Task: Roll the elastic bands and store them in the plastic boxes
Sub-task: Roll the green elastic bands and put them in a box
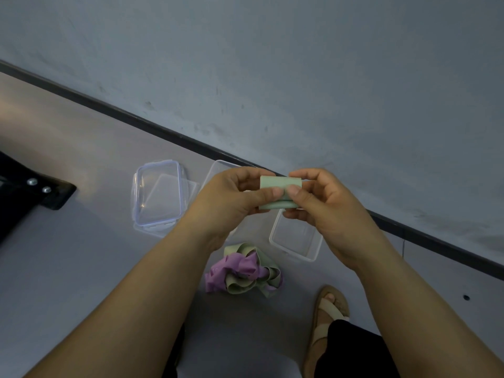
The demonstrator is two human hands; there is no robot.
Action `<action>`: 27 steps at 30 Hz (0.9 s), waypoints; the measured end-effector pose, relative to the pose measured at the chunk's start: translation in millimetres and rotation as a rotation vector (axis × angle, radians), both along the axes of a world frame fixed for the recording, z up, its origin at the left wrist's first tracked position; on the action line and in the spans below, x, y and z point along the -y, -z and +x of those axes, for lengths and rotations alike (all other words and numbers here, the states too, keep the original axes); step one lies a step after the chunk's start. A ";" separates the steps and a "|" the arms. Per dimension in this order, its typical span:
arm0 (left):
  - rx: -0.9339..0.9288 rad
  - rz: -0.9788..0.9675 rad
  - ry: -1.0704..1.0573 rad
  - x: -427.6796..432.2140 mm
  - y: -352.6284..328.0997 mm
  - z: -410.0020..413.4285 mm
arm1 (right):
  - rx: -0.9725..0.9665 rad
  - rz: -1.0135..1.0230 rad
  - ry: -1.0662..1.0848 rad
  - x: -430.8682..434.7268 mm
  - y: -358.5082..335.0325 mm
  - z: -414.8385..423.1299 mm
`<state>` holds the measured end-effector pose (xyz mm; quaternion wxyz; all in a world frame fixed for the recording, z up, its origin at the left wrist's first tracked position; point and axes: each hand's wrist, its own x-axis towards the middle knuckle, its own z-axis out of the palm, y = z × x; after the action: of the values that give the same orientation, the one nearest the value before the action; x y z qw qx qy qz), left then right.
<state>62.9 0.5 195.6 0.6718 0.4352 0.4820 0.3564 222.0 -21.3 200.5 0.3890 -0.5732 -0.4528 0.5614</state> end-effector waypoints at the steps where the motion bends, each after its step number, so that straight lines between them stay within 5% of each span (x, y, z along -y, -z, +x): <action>1: -0.011 0.015 -0.001 0.0 0.1 0.0 | -0.022 -0.032 0.021 -0.5 -0.2 -0.2; 9: -0.040 0.048 -0.028 0.7 0.3 2.1 | -0.118 -0.149 0.071 -1.4 -2.1 1.2; 19: 0.389 -0.288 -0.197 0.0 1.2 9.4 | -0.565 -0.197 0.265 2.9 1.6 -14.7; 27: 0.368 -0.200 -0.189 1.3 -1.8 8.8 | -0.668 -0.185 0.334 6.8 5.0 -21.9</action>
<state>71.7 -0.8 197.4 0.7518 0.2472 0.4228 0.4416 200.1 -28.0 195.5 0.5477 -0.4571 -0.1488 0.6848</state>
